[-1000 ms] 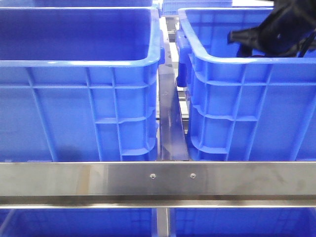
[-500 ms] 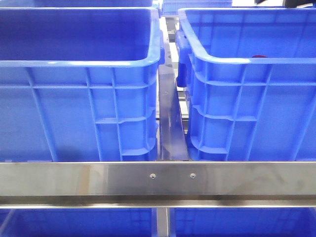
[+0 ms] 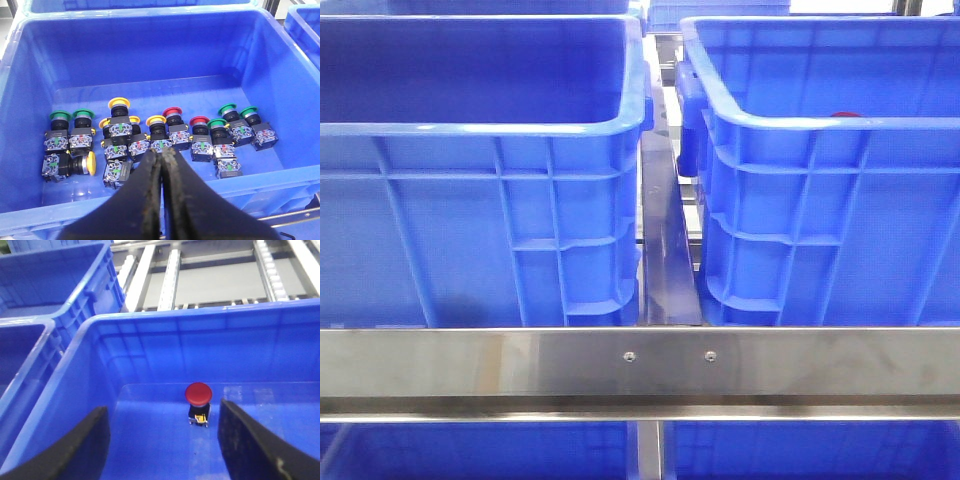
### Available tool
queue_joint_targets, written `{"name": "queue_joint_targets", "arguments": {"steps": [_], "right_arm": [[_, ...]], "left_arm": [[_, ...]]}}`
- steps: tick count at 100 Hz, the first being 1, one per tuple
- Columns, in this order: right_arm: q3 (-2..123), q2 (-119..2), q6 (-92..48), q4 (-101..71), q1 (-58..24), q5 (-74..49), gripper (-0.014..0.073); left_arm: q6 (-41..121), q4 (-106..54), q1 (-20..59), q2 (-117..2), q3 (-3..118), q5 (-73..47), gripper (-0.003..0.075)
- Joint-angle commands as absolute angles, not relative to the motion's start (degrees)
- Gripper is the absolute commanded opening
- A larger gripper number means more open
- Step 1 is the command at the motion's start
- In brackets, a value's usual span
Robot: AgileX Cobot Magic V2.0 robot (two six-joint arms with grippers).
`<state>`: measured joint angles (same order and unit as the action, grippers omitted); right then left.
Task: Pick red and yellow buttons and place in box
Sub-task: 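Lower the left gripper into the button bin toward a yellow-capped button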
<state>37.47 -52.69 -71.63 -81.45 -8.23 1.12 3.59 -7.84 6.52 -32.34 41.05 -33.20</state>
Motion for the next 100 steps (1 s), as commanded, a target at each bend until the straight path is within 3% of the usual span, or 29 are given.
{"name": "queue_joint_targets", "arguments": {"steps": [1,14,21,47,56,84,91,100], "right_arm": [[36.43,-47.53,-72.40,-80.96,-8.05,1.13,0.0489],[33.15,-41.82,-72.40,-80.96,-8.05,1.40,0.0476],[32.18,-38.94,-72.40,-80.96,-8.05,1.33,0.0423],[31.10,-33.24,-72.40,-80.96,-8.05,1.29,0.0024],[31.10,-33.19,-72.40,-80.96,-8.05,1.16,-0.0072],[31.10,-33.19,-72.40,-80.96,-8.05,1.00,-0.0067],[31.10,-33.19,-72.40,-80.96,-8.05,0.92,-0.0067],[31.10,-33.19,-72.40,-80.96,-8.05,0.92,-0.0067]], "left_arm": [[3.13,-8.73,6.46,-32.42,42.62,-29.50,-0.0019],[3.13,-8.73,6.46,-32.42,42.62,-29.50,-0.0019],[3.13,-8.76,6.46,-32.42,42.62,-29.50,-0.0019],[3.13,-8.76,6.46,-32.42,42.62,-29.50,-0.0019],[3.13,-8.76,6.46,-32.42,42.62,-29.50,-0.0019],[3.13,-8.76,6.46,-32.42,42.62,-28.97,-0.0007],[3.13,-8.76,6.46,-32.42,42.62,-28.97,0.0044],[3.13,-8.76,6.46,-32.42,42.62,-28.97,0.0168]]}}
